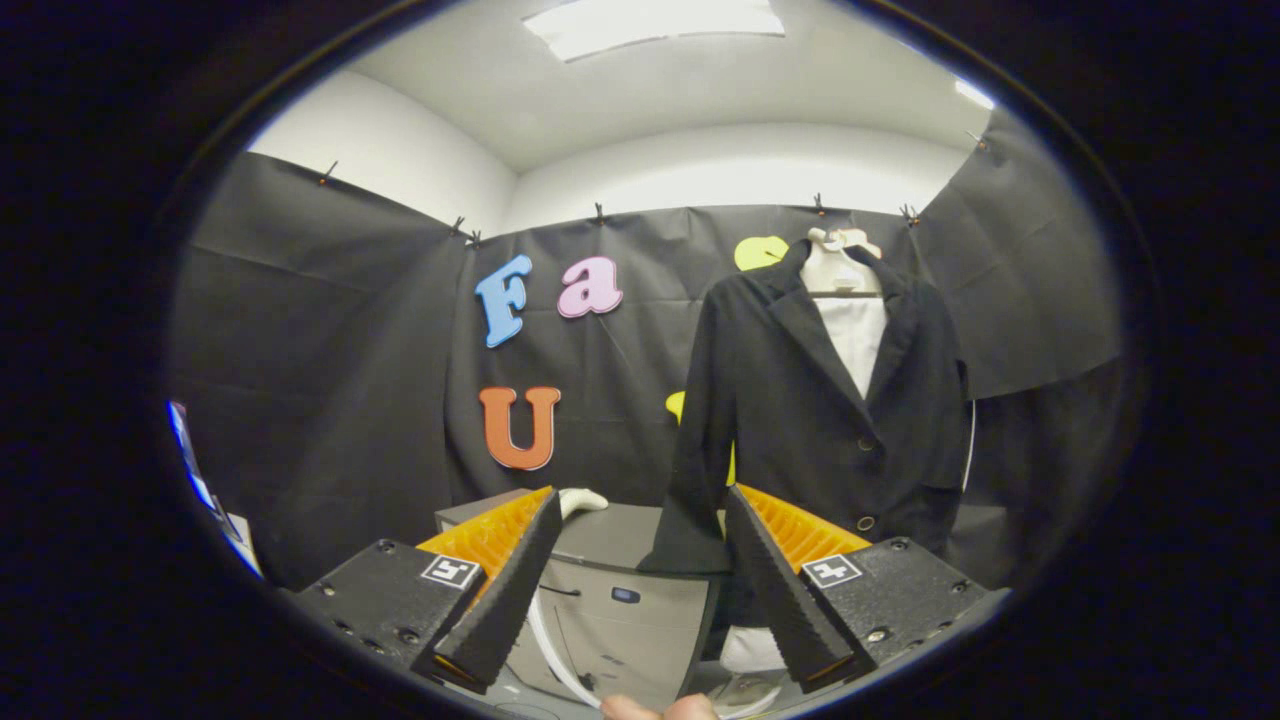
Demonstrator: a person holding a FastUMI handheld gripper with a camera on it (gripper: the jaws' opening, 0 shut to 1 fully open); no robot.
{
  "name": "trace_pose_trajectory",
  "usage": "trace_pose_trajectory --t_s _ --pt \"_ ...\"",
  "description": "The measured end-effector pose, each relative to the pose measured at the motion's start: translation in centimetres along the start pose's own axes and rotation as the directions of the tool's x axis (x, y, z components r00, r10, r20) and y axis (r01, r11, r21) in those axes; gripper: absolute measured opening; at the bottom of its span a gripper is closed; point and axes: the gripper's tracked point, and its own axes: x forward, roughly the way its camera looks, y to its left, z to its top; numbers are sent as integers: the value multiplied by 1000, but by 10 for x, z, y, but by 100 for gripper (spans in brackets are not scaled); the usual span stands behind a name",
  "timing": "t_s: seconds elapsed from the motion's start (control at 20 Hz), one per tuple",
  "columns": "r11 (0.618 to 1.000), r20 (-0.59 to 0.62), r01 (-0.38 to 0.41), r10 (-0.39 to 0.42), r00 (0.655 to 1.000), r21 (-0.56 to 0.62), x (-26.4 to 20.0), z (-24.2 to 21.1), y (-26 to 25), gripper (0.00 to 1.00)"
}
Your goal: Iron the clothes twice with a garment steamer, once on the left side and once on the right side.
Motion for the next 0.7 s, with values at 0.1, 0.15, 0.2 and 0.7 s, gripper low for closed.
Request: trace_pose_trajectory --t_s 0.1,0.15,0.2,0.7 --pt "999 -27 -29 29 999 26 20 -9 19 100" --pt "998 -44 -43 45 998 38 32 -15 27 100" --pt "998 -60 -49 52 997 45 45 -21 32 100" --pt "985 -288 -108 143 947 134 244 -81 93 100"
